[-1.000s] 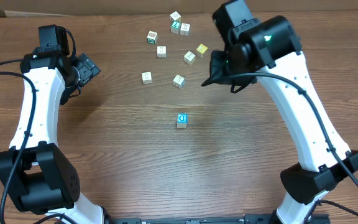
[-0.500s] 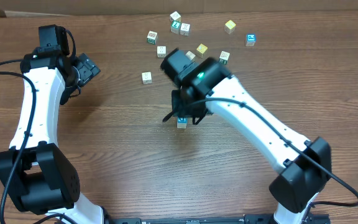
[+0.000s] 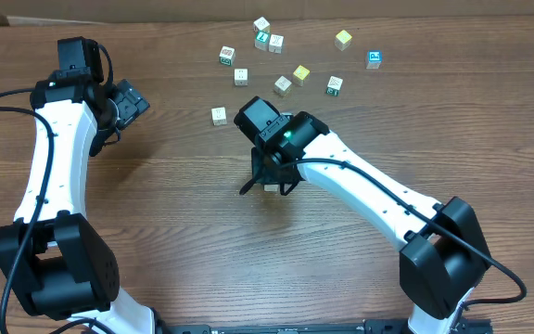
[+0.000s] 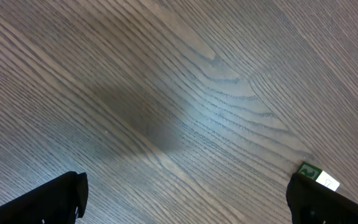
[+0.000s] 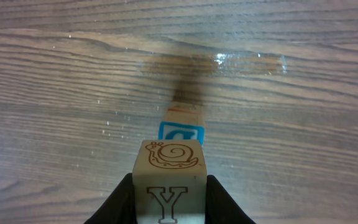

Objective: Form a tower
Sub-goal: 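Open the right gripper to release the snail Y block on the stack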

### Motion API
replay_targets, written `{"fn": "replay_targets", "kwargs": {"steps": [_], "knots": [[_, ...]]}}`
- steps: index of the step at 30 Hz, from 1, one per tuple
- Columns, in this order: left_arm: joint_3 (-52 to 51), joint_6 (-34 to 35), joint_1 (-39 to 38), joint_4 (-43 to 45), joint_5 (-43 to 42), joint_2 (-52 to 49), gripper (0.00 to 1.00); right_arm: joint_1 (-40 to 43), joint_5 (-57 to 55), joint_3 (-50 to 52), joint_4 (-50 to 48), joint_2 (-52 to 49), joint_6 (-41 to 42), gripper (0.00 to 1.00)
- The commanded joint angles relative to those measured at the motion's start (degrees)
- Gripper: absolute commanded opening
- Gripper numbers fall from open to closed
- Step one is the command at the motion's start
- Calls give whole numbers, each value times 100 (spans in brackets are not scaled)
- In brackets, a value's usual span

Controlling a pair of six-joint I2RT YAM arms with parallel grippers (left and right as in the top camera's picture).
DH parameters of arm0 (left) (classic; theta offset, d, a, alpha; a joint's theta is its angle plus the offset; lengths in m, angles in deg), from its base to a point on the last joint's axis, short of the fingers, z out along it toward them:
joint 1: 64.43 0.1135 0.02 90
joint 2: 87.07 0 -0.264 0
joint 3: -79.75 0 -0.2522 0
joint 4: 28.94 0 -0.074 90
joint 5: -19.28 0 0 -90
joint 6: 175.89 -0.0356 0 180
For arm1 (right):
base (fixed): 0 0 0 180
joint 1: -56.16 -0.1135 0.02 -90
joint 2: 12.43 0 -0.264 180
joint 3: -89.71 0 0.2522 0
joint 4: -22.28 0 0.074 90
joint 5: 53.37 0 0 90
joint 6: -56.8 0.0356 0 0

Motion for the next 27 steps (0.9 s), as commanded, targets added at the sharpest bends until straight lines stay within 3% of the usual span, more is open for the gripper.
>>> {"fn": "replay_targets", "kwargs": {"steps": [1,27], "knots": [[116,-9,-11,11,-4,-42,100,-13,-96,170,-109,-15,-96,25],[116,-9,-13,11,-4,-42,99,-22,-201,214,-308,-188,125,27]]}}
